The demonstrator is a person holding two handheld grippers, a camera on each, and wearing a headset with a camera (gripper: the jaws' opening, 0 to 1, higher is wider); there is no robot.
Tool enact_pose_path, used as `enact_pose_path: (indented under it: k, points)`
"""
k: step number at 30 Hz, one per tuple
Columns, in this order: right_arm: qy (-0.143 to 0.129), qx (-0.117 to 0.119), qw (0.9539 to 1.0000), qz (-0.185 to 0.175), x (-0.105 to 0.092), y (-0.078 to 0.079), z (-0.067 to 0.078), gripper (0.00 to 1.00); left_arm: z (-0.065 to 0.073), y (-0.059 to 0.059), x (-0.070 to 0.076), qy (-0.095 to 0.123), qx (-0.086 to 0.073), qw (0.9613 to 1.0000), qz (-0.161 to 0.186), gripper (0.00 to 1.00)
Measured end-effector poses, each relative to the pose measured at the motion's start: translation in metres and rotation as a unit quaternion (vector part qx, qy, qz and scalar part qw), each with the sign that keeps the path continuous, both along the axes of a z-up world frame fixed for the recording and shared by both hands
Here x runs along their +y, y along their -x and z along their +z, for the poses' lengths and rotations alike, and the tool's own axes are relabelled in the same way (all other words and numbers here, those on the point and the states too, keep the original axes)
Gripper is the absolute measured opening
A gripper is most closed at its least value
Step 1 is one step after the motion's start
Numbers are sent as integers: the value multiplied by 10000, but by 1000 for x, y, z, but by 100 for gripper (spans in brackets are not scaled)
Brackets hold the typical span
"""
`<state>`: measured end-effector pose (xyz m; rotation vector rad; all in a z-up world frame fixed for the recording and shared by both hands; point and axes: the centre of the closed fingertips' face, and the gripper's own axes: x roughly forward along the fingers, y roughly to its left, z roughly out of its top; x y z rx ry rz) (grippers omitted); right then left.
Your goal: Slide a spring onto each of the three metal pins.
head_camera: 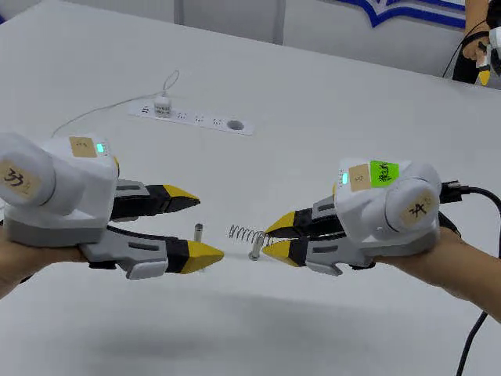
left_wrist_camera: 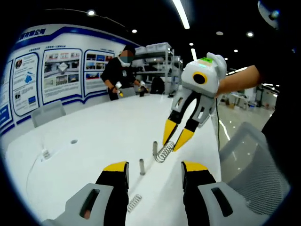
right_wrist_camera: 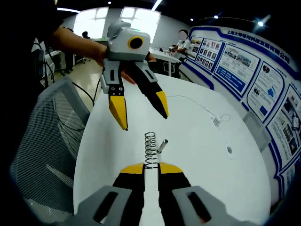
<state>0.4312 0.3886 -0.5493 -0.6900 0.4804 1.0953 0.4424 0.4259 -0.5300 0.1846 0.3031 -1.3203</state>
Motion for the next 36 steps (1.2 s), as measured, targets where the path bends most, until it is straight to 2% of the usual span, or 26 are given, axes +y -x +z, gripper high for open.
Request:
enact_pose_path:
  k: [4,7,11,14,16,17,19,24,33,36]
  points:
    - [36,-102,9998,143,5,7,5,10,-1,9,-5,-223,-178,9992,-288,46]
    - [11,-182,9995,254,9,12,9,10,0,16,-5,-303,-249,9983,-442,41]
    - [38,-220,9990,385,17,18,9,10,1,21,-3,-279,-208,9981,-513,38]
    - [40,-297,9984,471,24,21,12,10,-1,23,-2,-371,-245,9975,-556,36]
    - [22,-317,9981,536,29,22,14,10,-3,25,-1,-416,-248,9969,-619,30]
    - [43,-320,9979,565,30,23,14,10,-3,27,-1,-423,-226,9966,-664,26]
    - [94,-371,9975,601,31,22,14,10,-2,30,-2,-446,-287,9958,-748,14]
    - [115,-346,9974,620,30,23,14,10,-1,33,-3,-468,-320,9954,-771,13]
    - [177,-275,9975,625,27,27,10,10,-4,37,-8,-672,-504,9922,-919,13]
    - [190,-276,9975,629,27,27,10,10,-1,37,-10,-627,-516,9923,-940,14]
